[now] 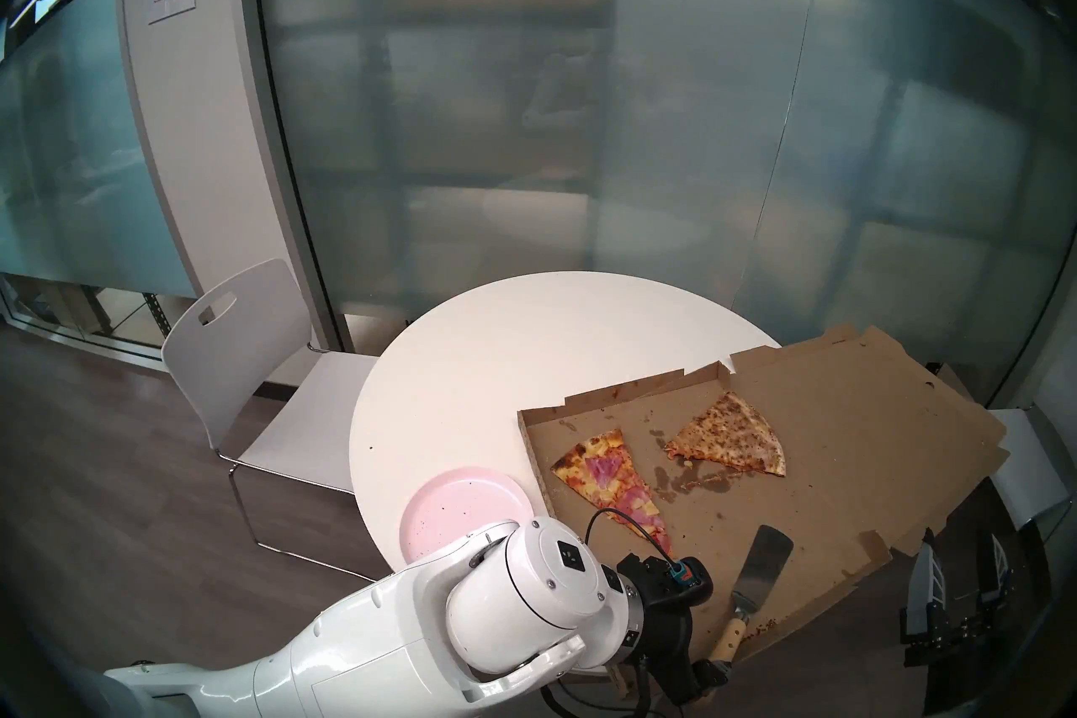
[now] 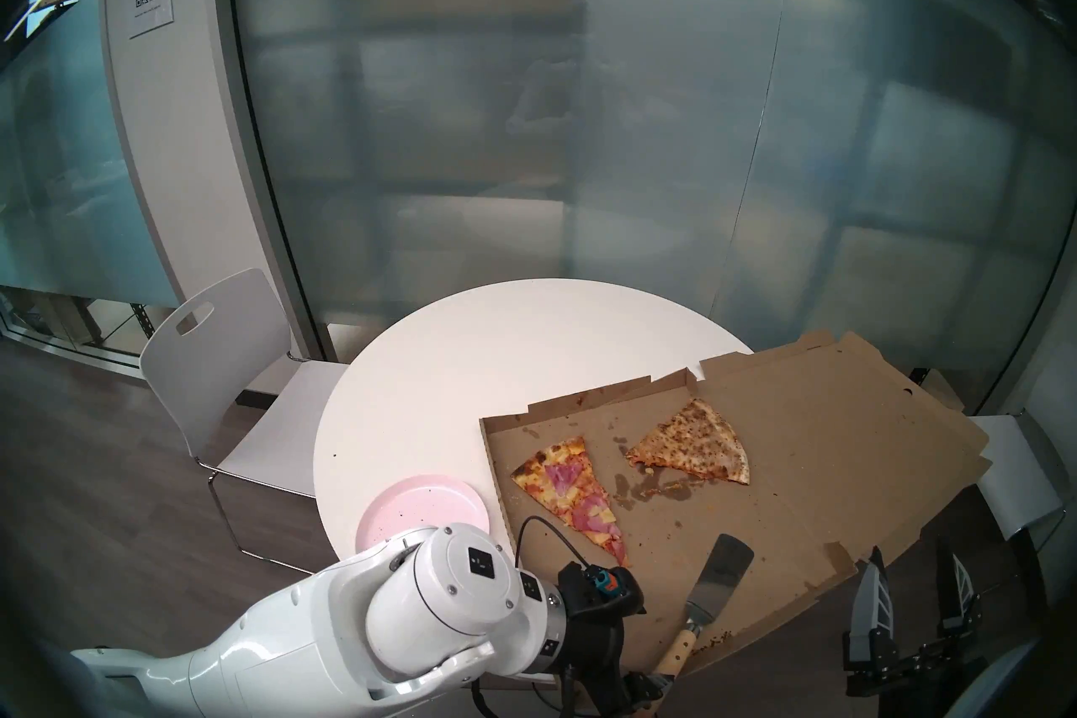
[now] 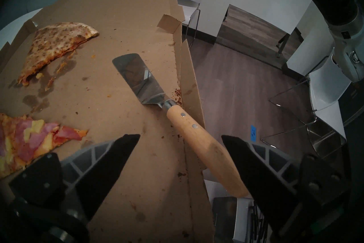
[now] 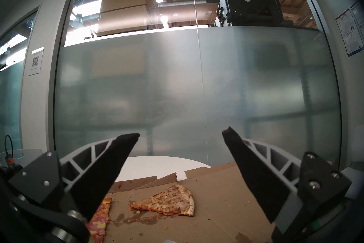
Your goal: Put pizza slice onto the plate
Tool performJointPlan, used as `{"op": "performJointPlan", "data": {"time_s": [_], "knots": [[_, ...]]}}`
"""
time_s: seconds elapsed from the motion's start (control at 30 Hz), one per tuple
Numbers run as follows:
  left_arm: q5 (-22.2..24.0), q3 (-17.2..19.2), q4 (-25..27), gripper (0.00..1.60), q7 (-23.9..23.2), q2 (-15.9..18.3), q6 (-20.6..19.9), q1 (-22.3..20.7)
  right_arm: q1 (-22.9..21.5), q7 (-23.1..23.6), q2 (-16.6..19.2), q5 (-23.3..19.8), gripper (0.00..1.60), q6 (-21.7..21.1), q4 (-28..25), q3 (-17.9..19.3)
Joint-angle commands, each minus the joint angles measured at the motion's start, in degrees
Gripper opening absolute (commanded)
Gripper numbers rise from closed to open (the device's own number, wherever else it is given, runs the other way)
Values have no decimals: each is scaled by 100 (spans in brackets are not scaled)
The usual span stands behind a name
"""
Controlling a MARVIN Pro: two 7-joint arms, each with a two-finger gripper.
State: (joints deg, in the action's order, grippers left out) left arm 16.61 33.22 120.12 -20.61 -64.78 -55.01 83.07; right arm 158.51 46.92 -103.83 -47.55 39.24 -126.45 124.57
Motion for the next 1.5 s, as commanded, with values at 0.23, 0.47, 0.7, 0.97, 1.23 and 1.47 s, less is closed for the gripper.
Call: {"op": "performJointPlan", "data": {"time_s": [0.23, 0.47, 0.7, 0.97, 1.23, 1.47], "knots": [[989, -303, -2, 152, 498, 81, 34, -409, -42, 30, -43, -68, 160, 32, -5, 4], [1336, -523, -97, 148, 755, 85, 69, -609, -30, 81, -69, -110, 160, 38, 13, 33], [1619, -704, -232, 144, 1007, 58, 170, -767, -1, 148, -106, -168, 160, 44, 12, 76], [1860, -886, -387, 124, 1313, -19, 252, -921, 27, 207, -142, -239, 160, 51, 41, 123], [2290, -1071, -486, 142, 1574, -28, 306, -1081, 46, 273, -176, -315, 160, 60, 68, 156], [2636, -1226, -491, 160, 1813, -10, 305, -1241, 61, 337, -205, -380, 160, 72, 101, 173]]}}
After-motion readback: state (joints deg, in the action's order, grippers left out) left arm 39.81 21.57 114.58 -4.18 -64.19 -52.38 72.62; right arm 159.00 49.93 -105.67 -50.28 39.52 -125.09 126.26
